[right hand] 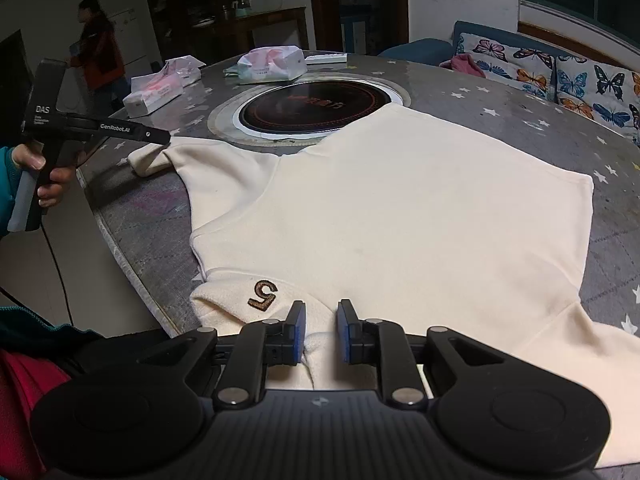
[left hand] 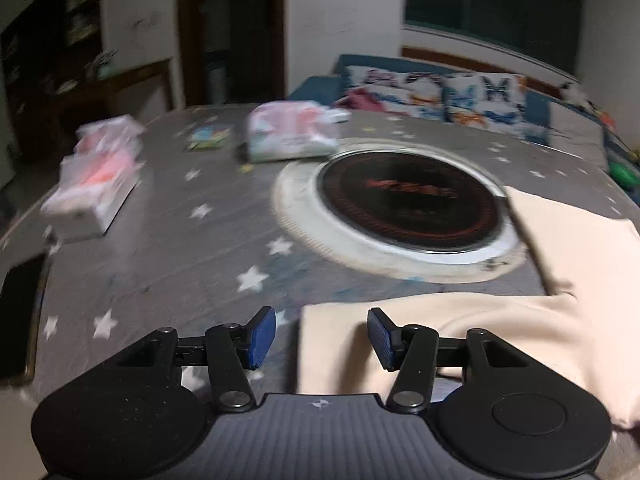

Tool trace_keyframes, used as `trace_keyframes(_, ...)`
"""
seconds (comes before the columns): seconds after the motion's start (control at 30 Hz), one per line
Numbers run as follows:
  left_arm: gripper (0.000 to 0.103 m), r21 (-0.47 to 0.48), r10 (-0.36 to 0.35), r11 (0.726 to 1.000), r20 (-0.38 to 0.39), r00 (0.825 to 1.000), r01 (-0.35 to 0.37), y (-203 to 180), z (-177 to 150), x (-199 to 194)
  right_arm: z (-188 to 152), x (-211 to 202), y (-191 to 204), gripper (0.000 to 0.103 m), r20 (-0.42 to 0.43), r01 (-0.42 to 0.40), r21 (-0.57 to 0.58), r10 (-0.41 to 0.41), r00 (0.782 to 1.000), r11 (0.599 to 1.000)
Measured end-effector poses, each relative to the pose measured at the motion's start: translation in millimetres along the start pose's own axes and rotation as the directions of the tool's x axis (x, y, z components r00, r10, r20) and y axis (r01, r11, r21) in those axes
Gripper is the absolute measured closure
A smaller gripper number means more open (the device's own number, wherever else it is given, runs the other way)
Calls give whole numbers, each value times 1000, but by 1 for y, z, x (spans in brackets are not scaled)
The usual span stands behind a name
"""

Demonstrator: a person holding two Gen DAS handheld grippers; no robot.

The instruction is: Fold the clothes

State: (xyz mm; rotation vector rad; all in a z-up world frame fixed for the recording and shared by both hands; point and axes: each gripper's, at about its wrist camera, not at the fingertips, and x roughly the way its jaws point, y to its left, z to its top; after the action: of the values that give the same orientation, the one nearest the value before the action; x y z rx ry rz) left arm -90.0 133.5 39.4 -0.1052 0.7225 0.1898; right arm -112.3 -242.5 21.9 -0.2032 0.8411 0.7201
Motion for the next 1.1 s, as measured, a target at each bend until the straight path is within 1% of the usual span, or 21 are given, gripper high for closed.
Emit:
trace_keyframes(0.07,51,-5,-22,1000,-20,1000,22,1,-3,4,0,0,0,86,0,-1,1,1,1000,1000)
trace_keyframes(0.1,64,5,-32,999,-27,999,32,-1,-4,6,1,0,0,86,0,-1,1,1,1000,1000)
trace_keyframes(0.13,73,14,-42,999,-33,999,42,-2,-5,8,1,1,0,86,1,-1,2,1,1000,1000)
trace_keyframes(0.17,89,22,-45,999,-35,998,46,-4,-6,9,1,1,0,86,1,-1,2,1,1000,1000)
trace_keyframes(0.23,93,38,-30,999,-14,999,31,-7,-2,10,1,1,1,86,1,0,2,0,1000,1000)
trace_keyframes(0.3,95,66,4,998,36,999,-7,-11,7,10,0,1,1,86,2,1,2,-1,1000,1000)
trace_keyframes(0.37,95,102,28,994,85,996,-37,-16,18,11,0,1,1,86,2,2,2,-2,1000,1000)
trace_keyframes(0.43,94,139,34,989,114,993,-50,-21,25,14,-1,1,1,86,2,4,1,-4,1000,1000)
trace_keyframes(0.47,94,163,42,985,113,993,-60,-24,27,19,-1,1,1,86,3,3,2,-3,1000,1000)
trace_keyframes(0.53,92,207,87,973,98,991,-106,-28,25,30,-1,1,1,86,4,4,4,-4,1000,1000)
trace_keyframes(0.63,86,194,125,972,48,991,-132,-22,16,47,-2,1,2,86,8,8,-1,-8,1000,1000)
trace_keyframes(0.67,78,183,136,972,60,989,-145,-20,13,47,-2,1,2,86,8,8,-3,-8,1000,1000)
trace_keyframes(0.7,66,175,158,970,72,985,-168,-19,12,45,-2,1,2,86,7,8,-5,-8,1000,1000)
trace_keyframes(0.73,59,163,188,967,75,979,-198,-18,13,44,-1,1,2,86,5,8,-7,-8,1000,1000)
trace_keyframes(0.77,55,149,212,964,79,974,-222,-18,14,41,-1,1,2,86,3,8,-10,-8,1000,1000)
trace_keyframes(0.8,55,134,213,966,84,973,-223,-18,15,37,-1,1,2,85,1,8,-13,-8,1000,1000)
trace_keyframes(0.87,56,113,160,979,99,982,-171,-23,18,23,0,1,3,85,-2,9,-18,-9,1000,1000)
trace_keyframes(0.93,57,120,53,991,113,992,-66,-37,18,9,0,1,3,85,-2,11,-19,-12,1000,1000)
trace_keyframes(0.97,57,135,-7,991,109,994,-8,-46,16,5,0,1,4,85,-2,13,-20,-13,1000,1000)
trace_keyframes(1.03,57,159,-115,982,90,989,100,-66,10,0,0,1,4,84,-2,14,-18,-14,1000,1000)
trace_keyframes(1.1,58,170,-190,970,65,980,176,-84,3,0,0,1,4,84,-2,16,-17,-17,1000,1000)
